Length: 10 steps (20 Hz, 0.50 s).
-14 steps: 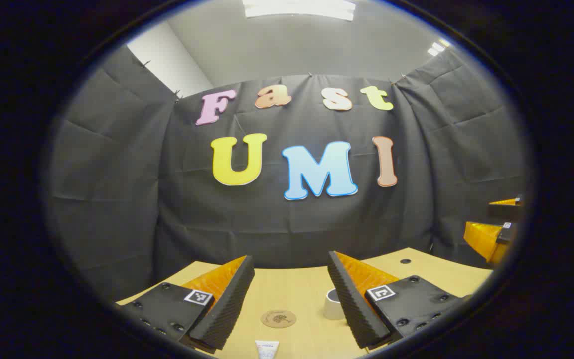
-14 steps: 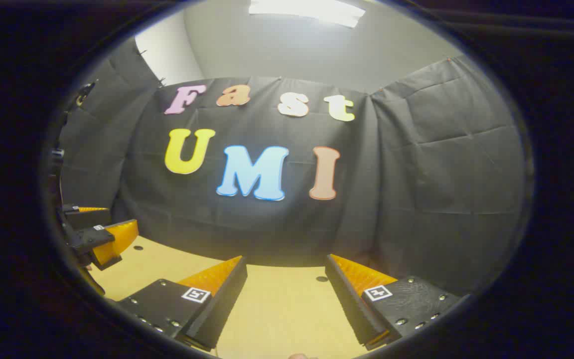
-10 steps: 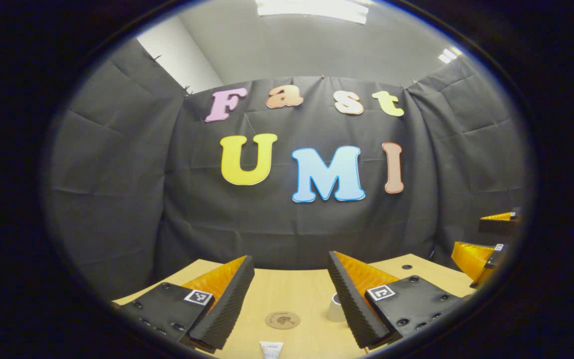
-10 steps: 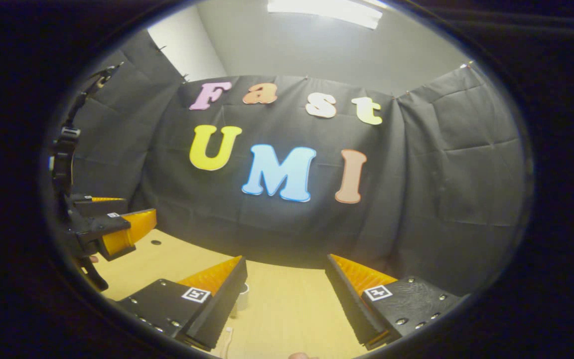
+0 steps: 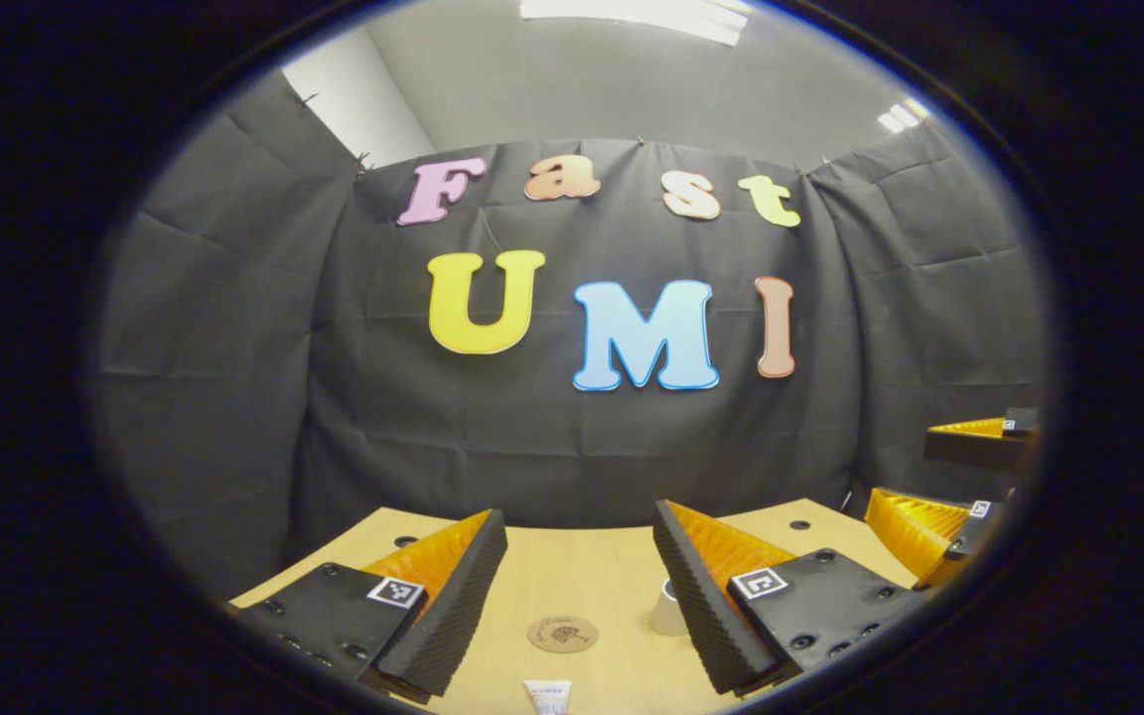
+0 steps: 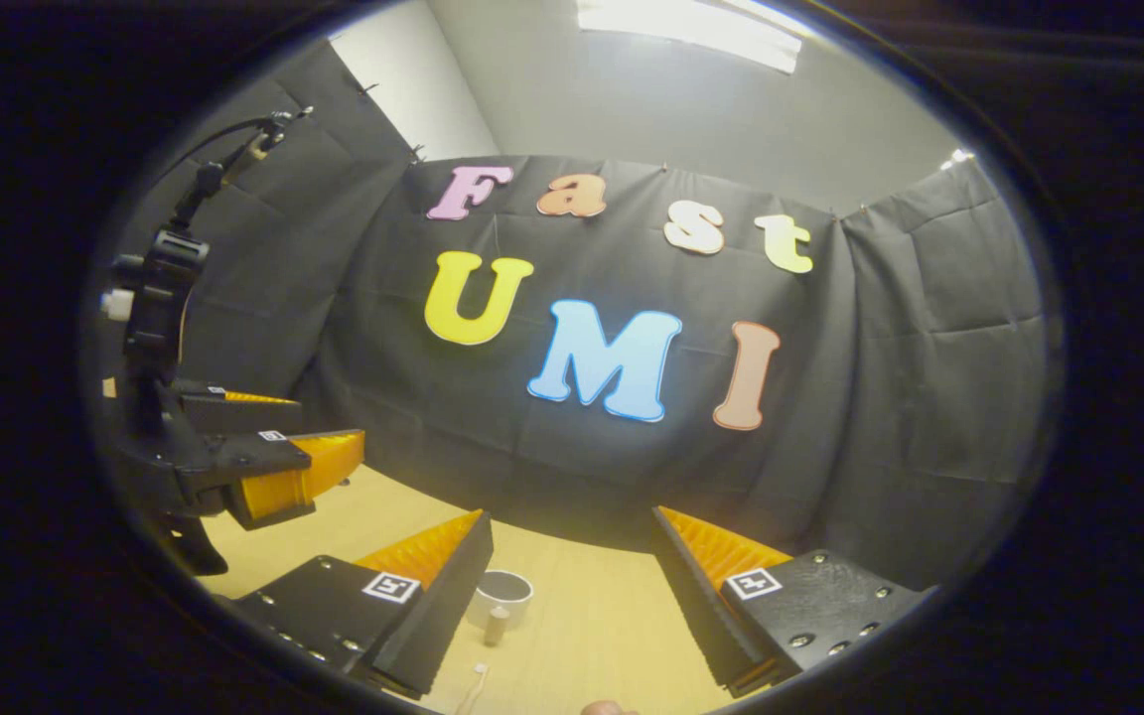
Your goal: Put the toothbrush and toothpaste on the desktop into the cup, then pick up the cup and place it on the coaster on the desktop.
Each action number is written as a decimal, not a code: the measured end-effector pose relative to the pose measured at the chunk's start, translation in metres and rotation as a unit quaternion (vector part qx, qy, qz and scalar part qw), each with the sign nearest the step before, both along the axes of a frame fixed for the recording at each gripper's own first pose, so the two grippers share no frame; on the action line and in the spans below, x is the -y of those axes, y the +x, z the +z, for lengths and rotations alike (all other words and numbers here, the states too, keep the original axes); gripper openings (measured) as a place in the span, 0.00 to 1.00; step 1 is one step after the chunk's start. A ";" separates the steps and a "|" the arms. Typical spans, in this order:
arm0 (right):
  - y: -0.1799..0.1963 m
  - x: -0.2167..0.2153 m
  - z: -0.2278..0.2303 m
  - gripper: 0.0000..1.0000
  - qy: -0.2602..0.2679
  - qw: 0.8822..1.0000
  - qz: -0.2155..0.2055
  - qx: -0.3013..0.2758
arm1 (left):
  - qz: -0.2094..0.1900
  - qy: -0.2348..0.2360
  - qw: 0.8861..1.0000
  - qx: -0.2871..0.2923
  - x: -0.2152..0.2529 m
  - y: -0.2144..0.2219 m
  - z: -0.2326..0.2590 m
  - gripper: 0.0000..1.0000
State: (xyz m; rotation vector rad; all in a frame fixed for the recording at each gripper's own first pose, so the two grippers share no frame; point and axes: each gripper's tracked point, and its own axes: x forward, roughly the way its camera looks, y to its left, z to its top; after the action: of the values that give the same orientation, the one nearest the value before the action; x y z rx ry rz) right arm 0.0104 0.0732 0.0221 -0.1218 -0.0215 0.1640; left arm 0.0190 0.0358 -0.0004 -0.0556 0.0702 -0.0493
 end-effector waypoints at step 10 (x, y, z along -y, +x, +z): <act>0.008 -0.020 -0.046 0.96 0.040 0.993 0.030 -0.103 | -0.006 0.003 0.998 -0.060 -0.008 0.012 -0.038 0.96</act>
State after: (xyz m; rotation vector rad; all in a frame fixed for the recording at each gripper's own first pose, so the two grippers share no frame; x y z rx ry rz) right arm 0.0181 0.0936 -0.0238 -0.0244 0.1749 0.2358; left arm 0.0311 0.0436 -0.0389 -0.0523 0.1905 -0.0581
